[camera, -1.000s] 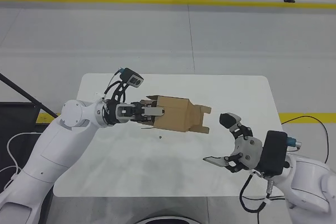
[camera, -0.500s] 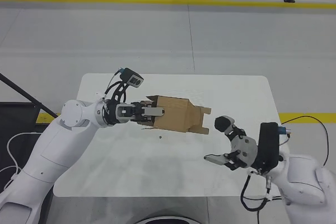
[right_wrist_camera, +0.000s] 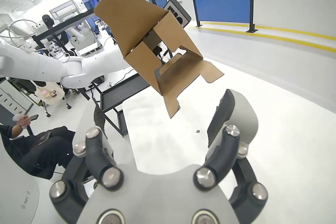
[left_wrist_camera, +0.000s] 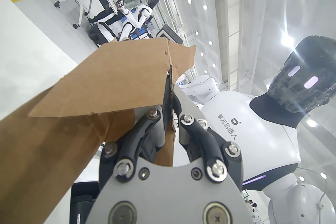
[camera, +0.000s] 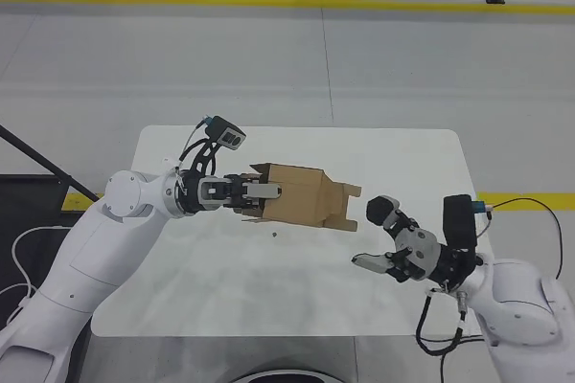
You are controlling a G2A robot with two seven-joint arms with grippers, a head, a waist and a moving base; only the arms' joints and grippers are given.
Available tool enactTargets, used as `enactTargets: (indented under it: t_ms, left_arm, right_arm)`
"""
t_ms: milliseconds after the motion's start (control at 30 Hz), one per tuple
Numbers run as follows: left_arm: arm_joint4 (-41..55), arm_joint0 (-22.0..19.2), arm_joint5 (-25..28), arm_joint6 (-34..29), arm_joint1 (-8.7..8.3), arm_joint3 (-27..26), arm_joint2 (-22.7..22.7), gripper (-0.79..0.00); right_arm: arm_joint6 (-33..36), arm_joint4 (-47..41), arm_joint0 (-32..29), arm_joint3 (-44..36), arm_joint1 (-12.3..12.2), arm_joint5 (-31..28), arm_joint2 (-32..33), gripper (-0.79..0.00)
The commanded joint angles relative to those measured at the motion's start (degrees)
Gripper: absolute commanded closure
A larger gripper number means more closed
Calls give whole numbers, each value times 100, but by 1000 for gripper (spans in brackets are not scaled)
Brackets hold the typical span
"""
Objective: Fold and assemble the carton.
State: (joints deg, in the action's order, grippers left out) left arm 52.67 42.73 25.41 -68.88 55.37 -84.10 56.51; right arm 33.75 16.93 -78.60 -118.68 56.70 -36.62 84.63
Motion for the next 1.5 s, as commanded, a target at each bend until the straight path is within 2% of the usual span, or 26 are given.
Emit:
enactTargets:
  t_ms: [0,133,333,567,867,1467]
  left_arm:
    - [0,0,0,0,0,0,0,0]
    - [0,0,0,0,0,0,0,0]
    - [0,0,0,0,0,0,0,0]
    - [0,0,0,0,0,0,0,0]
    - [0,0,0,0,0,0,0,0]
    - [0,0,0,0,0,0,0,0]
  right_arm:
    - [160,-240,114,80,-4,148,-86,-785]
    - [460,-763,301,214,-12,252,-222,-785]
    - [1441,-1737,781,451,-51,565,-446,-785]
    - [1731,-2199,1163,589,-52,702,-614,-785]
    - [1824,-2223,1369,455,-65,884,-649,-785]
    - [1488,-1358,1369,-376,-87,1808,-644,-785]
